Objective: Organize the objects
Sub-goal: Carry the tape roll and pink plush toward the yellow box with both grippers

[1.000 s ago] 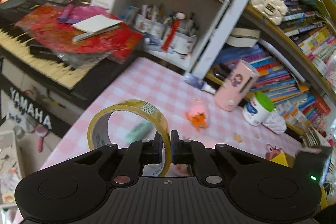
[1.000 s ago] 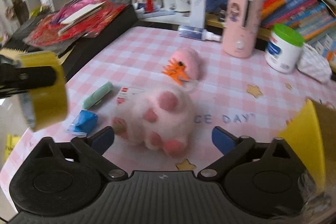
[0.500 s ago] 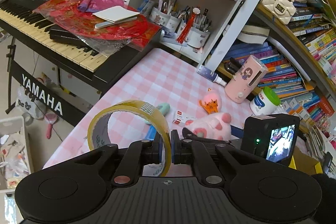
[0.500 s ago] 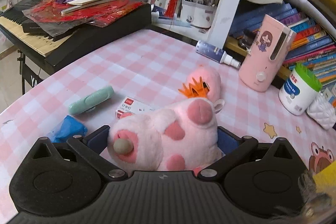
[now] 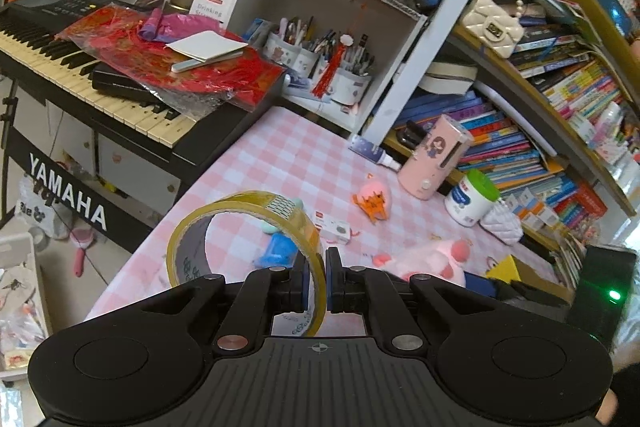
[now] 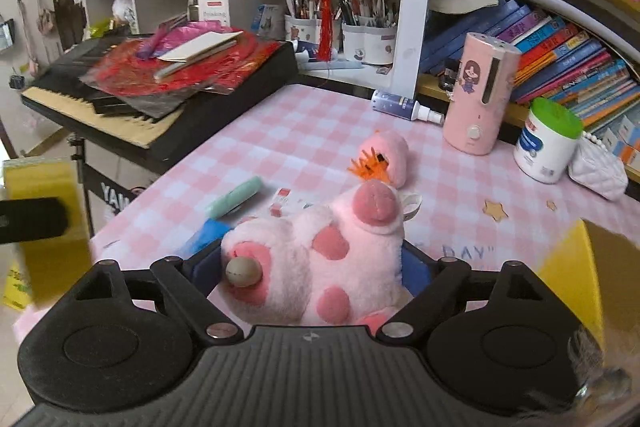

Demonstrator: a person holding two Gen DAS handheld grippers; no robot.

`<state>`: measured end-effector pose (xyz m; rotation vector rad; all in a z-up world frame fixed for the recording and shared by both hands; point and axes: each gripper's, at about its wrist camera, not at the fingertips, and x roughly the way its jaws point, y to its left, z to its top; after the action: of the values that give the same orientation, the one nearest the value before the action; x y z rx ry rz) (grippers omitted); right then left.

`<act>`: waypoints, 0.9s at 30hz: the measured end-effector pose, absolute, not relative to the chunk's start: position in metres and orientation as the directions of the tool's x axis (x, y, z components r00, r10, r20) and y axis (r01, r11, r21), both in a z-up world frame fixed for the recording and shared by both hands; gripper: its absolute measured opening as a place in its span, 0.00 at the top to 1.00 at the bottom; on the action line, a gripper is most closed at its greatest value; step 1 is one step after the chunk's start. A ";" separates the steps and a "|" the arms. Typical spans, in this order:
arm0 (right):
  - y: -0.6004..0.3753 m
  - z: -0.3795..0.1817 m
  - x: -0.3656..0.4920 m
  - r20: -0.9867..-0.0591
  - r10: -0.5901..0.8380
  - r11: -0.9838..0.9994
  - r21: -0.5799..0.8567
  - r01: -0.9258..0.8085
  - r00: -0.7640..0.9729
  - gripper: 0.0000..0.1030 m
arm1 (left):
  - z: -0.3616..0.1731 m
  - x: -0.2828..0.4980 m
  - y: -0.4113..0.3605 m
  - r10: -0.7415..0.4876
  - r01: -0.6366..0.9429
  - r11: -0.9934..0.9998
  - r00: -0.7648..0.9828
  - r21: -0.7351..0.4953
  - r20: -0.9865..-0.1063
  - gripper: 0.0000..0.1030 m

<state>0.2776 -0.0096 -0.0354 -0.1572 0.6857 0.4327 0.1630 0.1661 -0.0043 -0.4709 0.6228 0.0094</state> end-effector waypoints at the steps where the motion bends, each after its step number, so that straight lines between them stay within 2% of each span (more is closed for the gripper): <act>1: -0.012 -0.032 0.269 -0.642 0.334 0.900 0.000 -0.435 0.690 0.15 | -0.004 0.158 0.166 -0.138 -0.142 0.894 0.816 -0.425 -0.562 0.94; 14: -0.031 -0.026 0.165 -0.668 0.286 0.928 0.013 -0.373 0.687 0.14 | -0.008 0.098 0.162 -0.229 -0.048 0.898 0.798 -0.437 -0.558 0.94; 27: -0.039 -0.037 0.065 -0.689 0.213 0.965 0.040 -0.257 0.693 0.14 | -0.014 0.023 0.154 -0.310 0.040 0.907 0.739 -0.420 -0.598 0.94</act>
<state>0.0653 -0.0391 -0.0369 -0.0614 0.7614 0.2630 0.0227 0.1537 -0.0139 -0.3986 0.7175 -0.1977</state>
